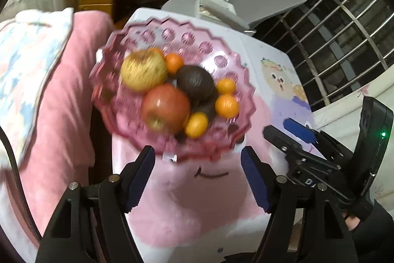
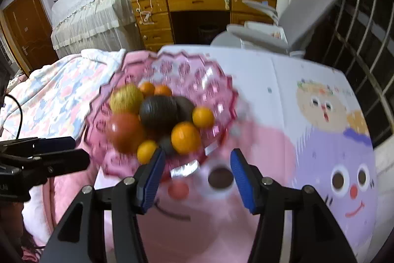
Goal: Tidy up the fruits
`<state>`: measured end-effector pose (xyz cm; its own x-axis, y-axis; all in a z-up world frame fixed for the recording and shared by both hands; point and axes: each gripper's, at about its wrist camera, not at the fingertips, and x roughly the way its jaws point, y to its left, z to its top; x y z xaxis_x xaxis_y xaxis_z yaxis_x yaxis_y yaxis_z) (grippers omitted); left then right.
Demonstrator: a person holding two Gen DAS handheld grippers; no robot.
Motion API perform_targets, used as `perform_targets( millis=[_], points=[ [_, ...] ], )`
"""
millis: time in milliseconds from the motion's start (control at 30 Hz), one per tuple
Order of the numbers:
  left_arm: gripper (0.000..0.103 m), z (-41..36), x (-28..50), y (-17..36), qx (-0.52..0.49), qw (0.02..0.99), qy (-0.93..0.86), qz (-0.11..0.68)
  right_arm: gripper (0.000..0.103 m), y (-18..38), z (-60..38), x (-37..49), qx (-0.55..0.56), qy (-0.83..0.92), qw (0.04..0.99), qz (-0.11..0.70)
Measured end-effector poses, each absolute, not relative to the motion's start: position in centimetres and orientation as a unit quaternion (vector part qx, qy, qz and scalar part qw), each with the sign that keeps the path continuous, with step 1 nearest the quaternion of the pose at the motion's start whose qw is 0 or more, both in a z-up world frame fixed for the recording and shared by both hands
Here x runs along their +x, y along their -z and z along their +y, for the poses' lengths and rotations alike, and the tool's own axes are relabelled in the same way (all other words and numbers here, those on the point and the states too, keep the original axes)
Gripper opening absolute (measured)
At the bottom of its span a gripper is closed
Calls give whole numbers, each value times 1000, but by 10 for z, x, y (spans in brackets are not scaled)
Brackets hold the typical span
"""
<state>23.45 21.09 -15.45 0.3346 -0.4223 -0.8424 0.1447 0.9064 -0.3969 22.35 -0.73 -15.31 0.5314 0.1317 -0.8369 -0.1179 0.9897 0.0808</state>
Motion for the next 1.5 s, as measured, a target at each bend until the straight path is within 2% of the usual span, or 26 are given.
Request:
perform_targets(
  millis=[267, 367, 467, 567, 733, 1033, 1200, 1367, 1500],
  points=[
    [73, 179, 160, 159, -135, 813, 114, 555, 57, 168, -52, 151, 45, -98, 845, 523],
    [82, 153, 130, 157, -148, 802, 99, 569, 61, 168, -79, 117, 55, -111, 836, 534],
    [84, 126, 101, 153, -171, 798, 91, 571, 68, 160, -106, 87, 59, -115, 839, 529],
    [84, 93, 78, 144, -146, 804, 86, 570, 74, 153, -134, 62, 52, -107, 839, 532],
    [84, 42, 49, 114, -94, 821, 98, 555, 75, 135, -174, 35, 59, -76, 832, 546],
    [87, 3, 42, 38, -47, 850, 104, 514, 75, 66, -218, 16, 97, -48, 825, 554],
    [91, -1, 40, 1, -43, 869, 90, 484, 86, 25, -217, 10, 98, -70, 834, 538],
    [96, -1, 36, -12, -37, 878, 74, 471, 89, -2, -207, 2, 66, -63, 854, 512],
    [96, 0, 29, -8, -28, 882, 61, 466, 90, 3, -199, -5, 59, -61, 860, 504]
  ],
)
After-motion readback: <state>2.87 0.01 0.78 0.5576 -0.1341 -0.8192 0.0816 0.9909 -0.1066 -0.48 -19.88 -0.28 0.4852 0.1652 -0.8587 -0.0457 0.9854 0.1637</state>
